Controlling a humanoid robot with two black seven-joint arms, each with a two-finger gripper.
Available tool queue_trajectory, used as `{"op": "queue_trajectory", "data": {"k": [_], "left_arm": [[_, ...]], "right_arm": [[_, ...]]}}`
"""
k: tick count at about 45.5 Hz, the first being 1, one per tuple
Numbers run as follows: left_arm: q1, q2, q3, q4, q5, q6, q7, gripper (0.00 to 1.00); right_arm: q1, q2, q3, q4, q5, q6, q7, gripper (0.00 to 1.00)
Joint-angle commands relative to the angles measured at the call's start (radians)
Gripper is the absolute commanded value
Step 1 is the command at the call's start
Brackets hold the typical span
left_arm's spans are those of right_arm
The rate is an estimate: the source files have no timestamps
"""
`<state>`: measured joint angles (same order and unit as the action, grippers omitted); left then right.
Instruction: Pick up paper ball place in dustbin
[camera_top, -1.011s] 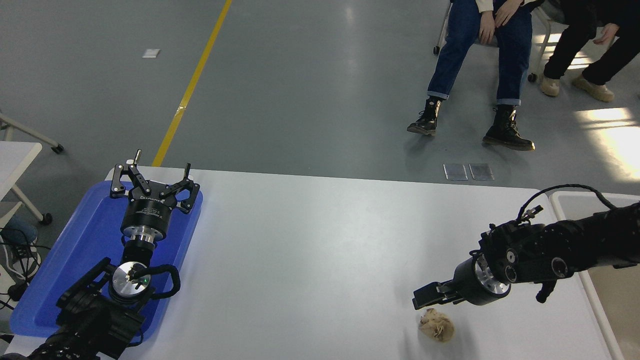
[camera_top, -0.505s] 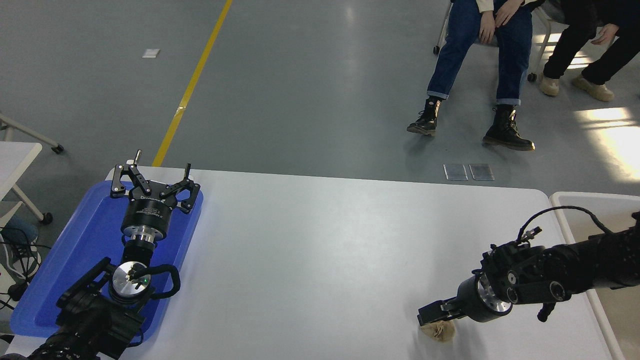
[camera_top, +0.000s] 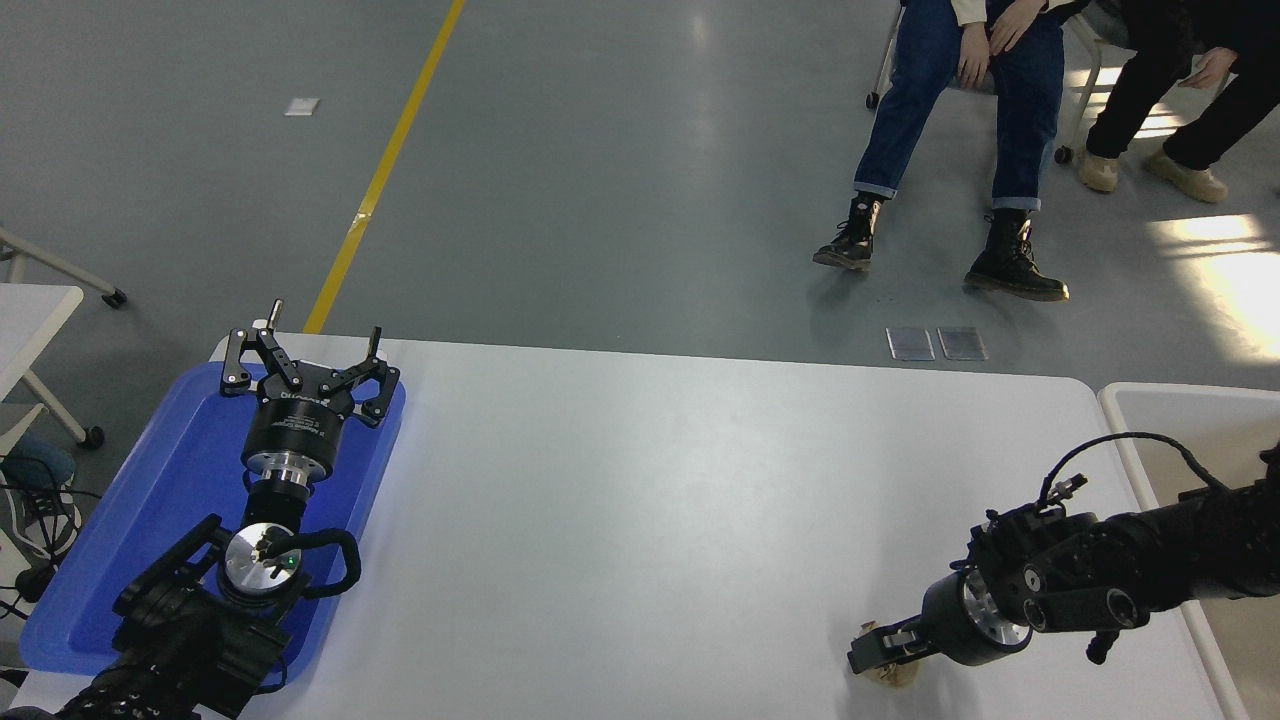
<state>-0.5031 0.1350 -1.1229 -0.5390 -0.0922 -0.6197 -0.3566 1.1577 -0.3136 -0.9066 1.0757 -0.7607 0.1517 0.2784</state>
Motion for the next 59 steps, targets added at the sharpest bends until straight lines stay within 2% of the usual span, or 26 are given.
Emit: {"op": "queue_trajectory", "data": {"k": [1,8,13,21,28,45,59], "left_arm": [[0.0,0.0,0.0,0.001,0.0,0.0,0.001,1.0],[0.0,0.0,0.0,0.001,0.0,0.0,-0.001,1.0],[0.0,0.0,0.0,-0.001,0.002,0.0,0.001,1.0],[0.0,0.0,0.0,-0.001,0.0,0.0,0.001,1.0],[0.0,0.0,0.0,0.001,0.0,0.0,0.001,1.0],[0.0,0.0,0.0,0.001,0.0,0.0,0.001,1.0],[0.0,0.0,0.0,-0.001,0.002,0.0,0.001,1.0]], "right_arm": [[-0.001,-0.002,-0.002,0.0,-0.015,-0.007,0.007,0.0],[0.039,-0.038,-0.014,0.021,-0.014,-0.001,0.008,0.0],[0.123,-0.104,-0.023,0.091,-0.015,0.014,0.01,0.0],[0.365,-0.231,-0.106,0.271,-0.017,0.074,0.01,0.0],[0.612,-0.288,-0.207,0.406,-0.006,0.135,0.01,0.0],[1.04,-0.272,-0.339,0.532,0.066,0.312,0.008,0.0],[1.185,-0.219,-0.41,0.569,0.095,0.335,0.008,0.0]]}}
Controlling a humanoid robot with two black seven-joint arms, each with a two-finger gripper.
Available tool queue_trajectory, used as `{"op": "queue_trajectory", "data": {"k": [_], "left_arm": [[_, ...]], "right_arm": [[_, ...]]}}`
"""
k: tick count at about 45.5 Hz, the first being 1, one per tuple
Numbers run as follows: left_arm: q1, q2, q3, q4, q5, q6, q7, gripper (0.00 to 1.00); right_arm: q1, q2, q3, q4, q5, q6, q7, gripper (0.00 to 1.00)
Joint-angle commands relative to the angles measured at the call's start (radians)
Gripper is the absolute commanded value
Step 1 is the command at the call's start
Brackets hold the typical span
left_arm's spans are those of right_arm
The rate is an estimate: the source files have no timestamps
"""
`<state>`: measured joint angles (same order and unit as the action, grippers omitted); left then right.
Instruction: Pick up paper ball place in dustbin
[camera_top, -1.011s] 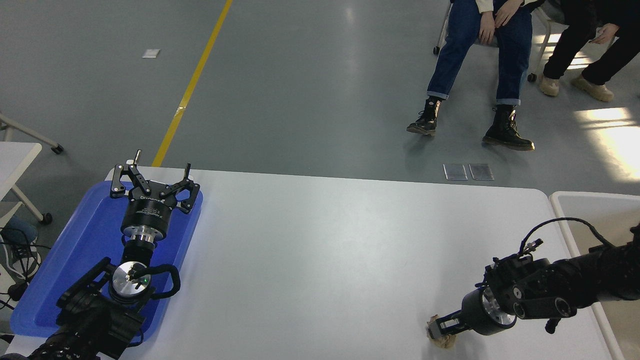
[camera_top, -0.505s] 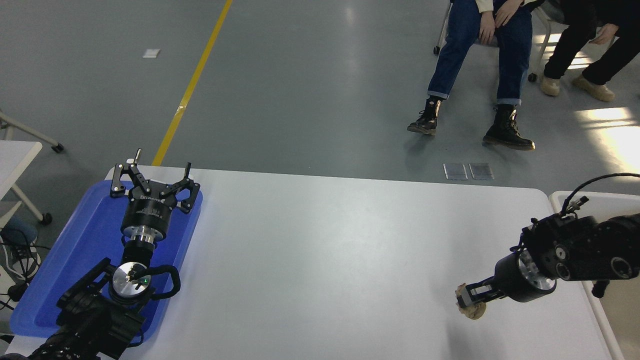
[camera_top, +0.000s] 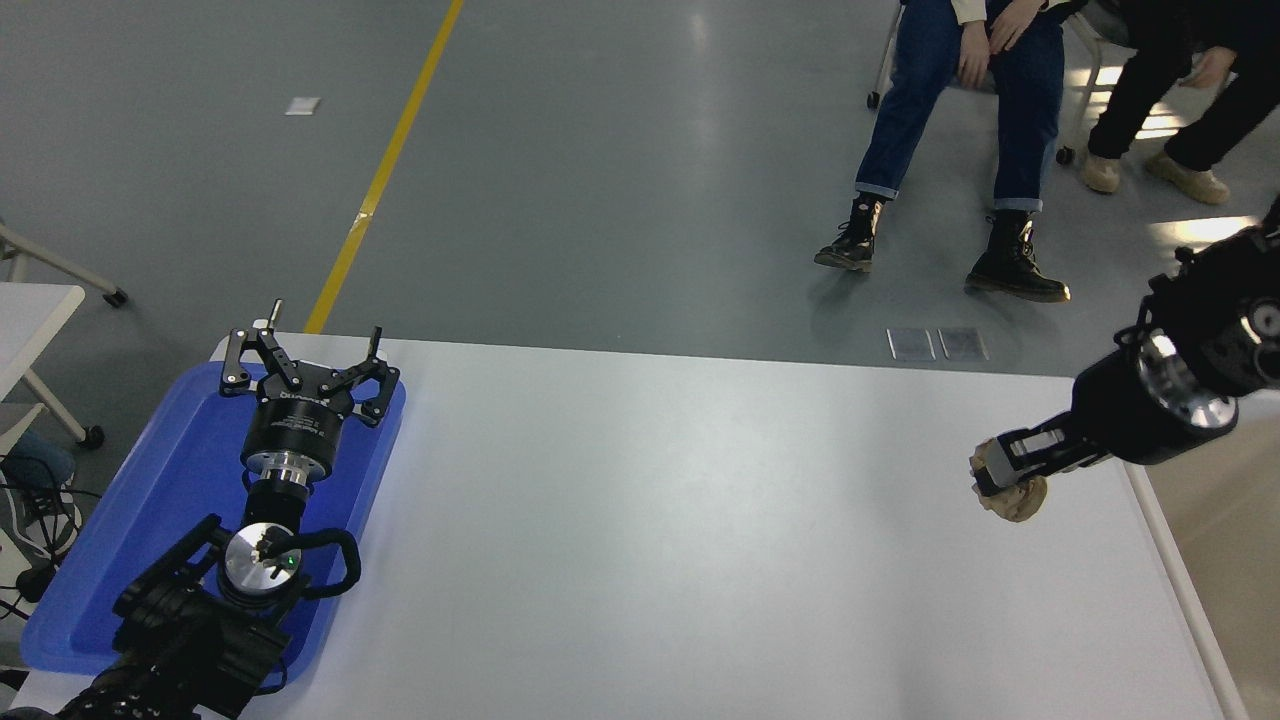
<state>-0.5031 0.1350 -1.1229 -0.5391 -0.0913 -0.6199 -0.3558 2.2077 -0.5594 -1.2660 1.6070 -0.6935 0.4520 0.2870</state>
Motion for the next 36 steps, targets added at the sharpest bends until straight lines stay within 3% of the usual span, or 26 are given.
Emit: {"op": "queue_trajectory", "data": {"k": [1,28,36], "left_arm": [[0.0,0.0,0.0,-0.001,-0.001,0.0,0.0,1.0],[0.0,0.0,0.0,0.001,-0.001,0.0,0.0,1.0],[0.0,0.0,0.0,0.001,-0.001,0.0,-0.002,1.0]], "right_arm": [[0.144,0.027,-0.05,0.037,0.028,0.036,0.0,0.0],[0.265,0.001,-0.095,0.037,0.008,0.12,-0.014,0.0],[0.274,-0.059,-0.156,-0.005,-0.132,0.117,-0.016,0.0]]}}
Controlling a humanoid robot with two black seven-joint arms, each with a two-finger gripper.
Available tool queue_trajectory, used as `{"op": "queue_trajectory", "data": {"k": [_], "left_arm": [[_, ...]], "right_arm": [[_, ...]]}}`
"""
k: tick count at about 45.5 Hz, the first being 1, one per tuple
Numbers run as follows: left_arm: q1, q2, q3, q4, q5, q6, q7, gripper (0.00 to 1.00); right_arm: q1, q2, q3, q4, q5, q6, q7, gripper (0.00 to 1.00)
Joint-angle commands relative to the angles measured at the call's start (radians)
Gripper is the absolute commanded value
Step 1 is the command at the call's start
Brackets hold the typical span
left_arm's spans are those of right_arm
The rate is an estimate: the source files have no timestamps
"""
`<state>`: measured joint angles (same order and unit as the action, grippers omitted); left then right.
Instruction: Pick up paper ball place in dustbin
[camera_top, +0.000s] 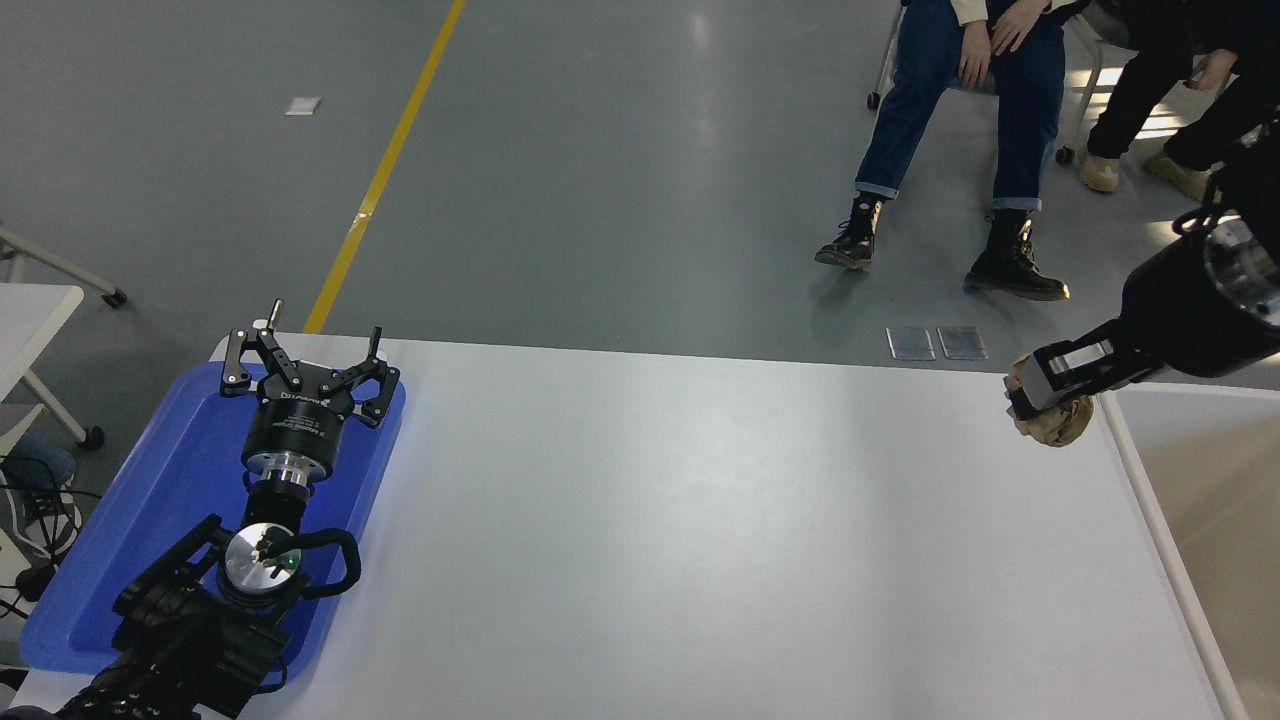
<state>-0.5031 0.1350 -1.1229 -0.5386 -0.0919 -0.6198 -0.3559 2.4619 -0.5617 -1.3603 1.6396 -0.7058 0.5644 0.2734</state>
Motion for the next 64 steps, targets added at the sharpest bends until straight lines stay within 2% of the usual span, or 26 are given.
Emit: {"op": "queue_trajectory", "data": {"k": [1,18,23,29,39,48,60,63,64], "left_arm": [[0.0,0.0,0.0,0.0,0.0,0.0,0.0,1.0],[0.0,0.0,0.0,0.0,0.0,0.0,-0.002,1.0],[0.0,0.0,0.0,0.0,0.0,0.0,-0.002,1.0],[0.0,0.0,0.0,0.0,0.0,0.0,-0.002,1.0],[0.0,0.0,0.0,0.0,0.0,0.0,-0.002,1.0],[0.0,0.0,0.0,0.0,0.0,0.0,-0.002,1.0],[0.0,0.0,0.0,-0.001,0.0,0.0,-0.002,1.0],[0.0,0.0,0.0,0.0,0.0,0.0,-0.002,1.0],[0.0,0.0,0.0,0.0,0.0,0.0,-0.002,1.0]], "right_arm": [[0.02,-0.073,-0.065,-0.052,-0.139,0.005,-0.002,0.0],[-0.104,-0.398,-0.069,-0.354,-0.437,-0.004,0.004,0.0],[-0.224,-0.492,0.025,-0.466,-0.497,-0.018,0.006,0.0],[-0.429,-0.552,0.205,-0.582,-0.543,-0.044,0.012,0.0],[-0.788,-0.54,0.385,-0.78,-0.561,-0.245,0.014,0.0],[-1.017,-0.446,0.405,-0.935,-0.531,-0.389,0.021,0.0],[-1.304,-0.313,0.431,-1.181,-0.379,-0.474,0.044,0.0],[-1.391,-0.265,0.429,-1.257,-0.322,-0.494,0.059,0.0],[-1.467,-0.232,0.429,-1.331,-0.266,-0.504,0.072,0.0]]}}
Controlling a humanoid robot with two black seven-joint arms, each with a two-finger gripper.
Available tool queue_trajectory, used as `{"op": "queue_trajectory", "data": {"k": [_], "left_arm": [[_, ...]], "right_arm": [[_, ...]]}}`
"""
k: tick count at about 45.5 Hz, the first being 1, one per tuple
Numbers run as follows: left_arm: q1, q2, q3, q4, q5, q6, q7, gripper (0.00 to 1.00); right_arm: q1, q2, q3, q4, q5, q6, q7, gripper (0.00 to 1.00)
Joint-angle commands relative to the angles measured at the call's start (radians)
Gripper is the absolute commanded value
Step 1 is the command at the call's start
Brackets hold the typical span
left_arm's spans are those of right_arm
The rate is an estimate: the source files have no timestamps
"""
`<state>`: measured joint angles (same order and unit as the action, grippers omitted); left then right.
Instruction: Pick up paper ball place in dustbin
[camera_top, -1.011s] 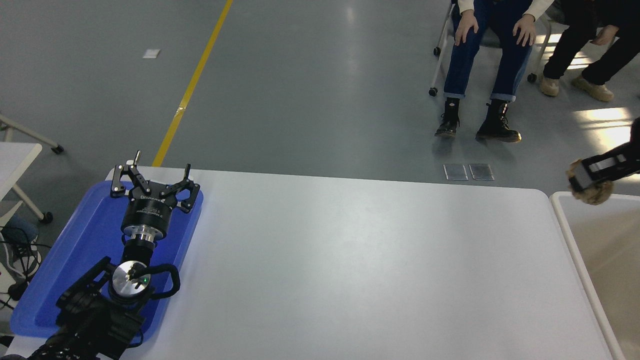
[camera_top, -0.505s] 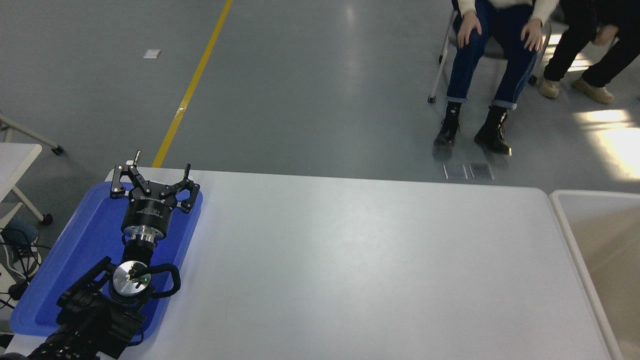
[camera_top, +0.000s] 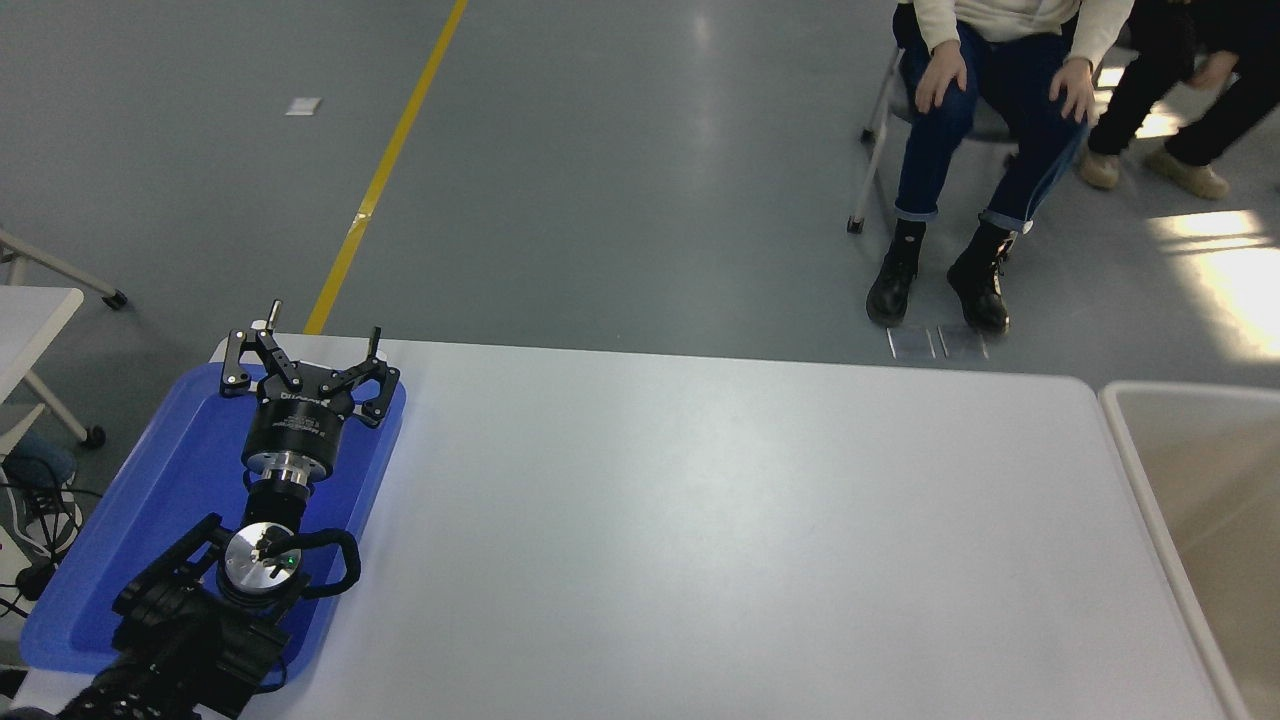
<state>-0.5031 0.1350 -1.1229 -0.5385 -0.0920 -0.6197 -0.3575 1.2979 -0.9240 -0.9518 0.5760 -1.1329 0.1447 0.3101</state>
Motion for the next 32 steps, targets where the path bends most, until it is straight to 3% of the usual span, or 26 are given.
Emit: {"op": "queue_trajectory", "data": {"k": [1,12,32], "left_arm": [[0.0,0.0,0.0,0.0,0.0,0.0,0.0,1.0],[0.0,0.0,0.0,0.0,0.0,0.0,0.0,1.0],[0.0,0.0,0.0,0.0,0.0,0.0,0.0,1.0]], "right_arm": [[-0.336,0.14,0.021,-0.297,0.186,-0.085,0.041,0.0],[-0.584,0.298,0.01,-0.504,0.409,-0.085,0.063,0.0],[-0.654,0.379,0.022,-0.512,0.461,-0.096,0.055,0.0]]}}
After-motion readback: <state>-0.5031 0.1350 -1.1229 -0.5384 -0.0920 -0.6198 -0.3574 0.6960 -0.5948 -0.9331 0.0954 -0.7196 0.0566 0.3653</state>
